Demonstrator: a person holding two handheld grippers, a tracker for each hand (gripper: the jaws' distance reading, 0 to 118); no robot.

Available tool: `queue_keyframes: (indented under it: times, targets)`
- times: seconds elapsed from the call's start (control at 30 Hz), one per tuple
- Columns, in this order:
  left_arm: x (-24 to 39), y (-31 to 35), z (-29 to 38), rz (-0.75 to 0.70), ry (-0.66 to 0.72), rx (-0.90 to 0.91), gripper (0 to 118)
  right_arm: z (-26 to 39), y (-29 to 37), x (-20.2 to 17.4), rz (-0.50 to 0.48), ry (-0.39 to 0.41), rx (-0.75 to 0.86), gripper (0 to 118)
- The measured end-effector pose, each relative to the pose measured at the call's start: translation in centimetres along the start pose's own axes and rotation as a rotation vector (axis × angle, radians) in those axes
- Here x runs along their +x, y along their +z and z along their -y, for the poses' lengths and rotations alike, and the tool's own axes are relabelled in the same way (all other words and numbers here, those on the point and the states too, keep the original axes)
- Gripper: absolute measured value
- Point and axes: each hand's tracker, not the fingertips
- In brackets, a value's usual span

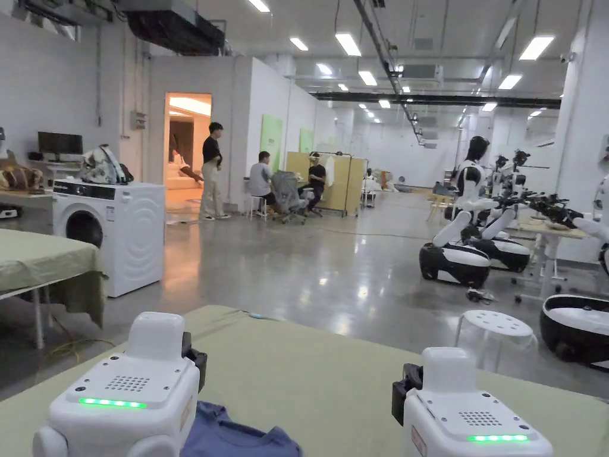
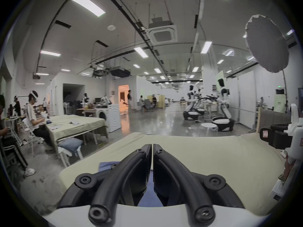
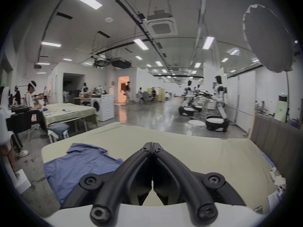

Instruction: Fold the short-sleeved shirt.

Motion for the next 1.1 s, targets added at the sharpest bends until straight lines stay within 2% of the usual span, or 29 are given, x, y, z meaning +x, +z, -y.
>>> queue_keyframes:
  times: [0.13,0.27,0.4,0.47,0.53,0.67,0.7,0.73,0.77,0.8,0.83,1.0,1.03,1.1]
  targets:
    - [-3.1,-0.1,1.0,-0.034,-0.003,-0.044,6,0.7,-0.7,-3.6,-0.103,-0.043,-0.02,0]
    - [-3.9,-2.0,2.5,-0.039,-0.04,-0.125,6,2.2,-1.4,-4.8,-0.1,-0.034,-0.033,0]
    - [-3.7,-8.9,5.8,0.092,-0.073,-0.529,6,3.9,-2.7,-5.2,-0.101,0.011,-0.058,0]
    - [-3.9,-12.5,9.2,0.198,0.03,-0.674,6,4.8,-3.5,-5.3,-0.102,0.013,-0.072,0]
    - [-3.8,-15.8,13.1,0.194,0.054,-0.82,6,5.8,-4.1,-5.2,-0.102,0.018,-0.095,0]
    - [-3.8,-20.0,17.3,0.187,0.087,-0.862,7,7.6,-5.7,-5.1,-0.1,0.046,-0.139,0]
    - [-3.4,-20.8,17.6,0.185,0.077,-0.866,23,8.0,-6.4,-5.1,-0.098,0.049,-0.15,0]
    - [-2.8,-21.5,17.7,0.16,0.057,-0.865,72,8.4,-6.9,-5.0,-0.094,0.051,-0.161,0]
    - [-2.1,-22.1,18.1,0.171,0.032,-0.87,104,8.7,-7.5,-4.9,-0.087,0.05,-0.173,0]
    - [-1.5,-22.7,18.5,0.197,0.015,-0.864,109,9.1,-7.9,-4.8,-0.082,0.048,-0.183,0]
    - [-0.8,-23.3,18.8,0.252,0.02,-0.839,109,9.4,-8.5,-4.8,-0.078,0.049,-0.196,0]
    - [2.0,-27.2,23.3,0.243,0.069,-0.935,109,11.3,-9.9,-4.4,-0.056,0.06,-0.247,0]
    - [2.2,-27.9,25.0,0.211,0.017,-0.948,109,11.6,-10.1,-4.3,-0.052,0.061,-0.257,0]
    - [2.2,-28.7,27.4,0.056,-0.204,-0.934,109,12.0,-10.2,-4.1,-0.043,0.068,-0.277,0]
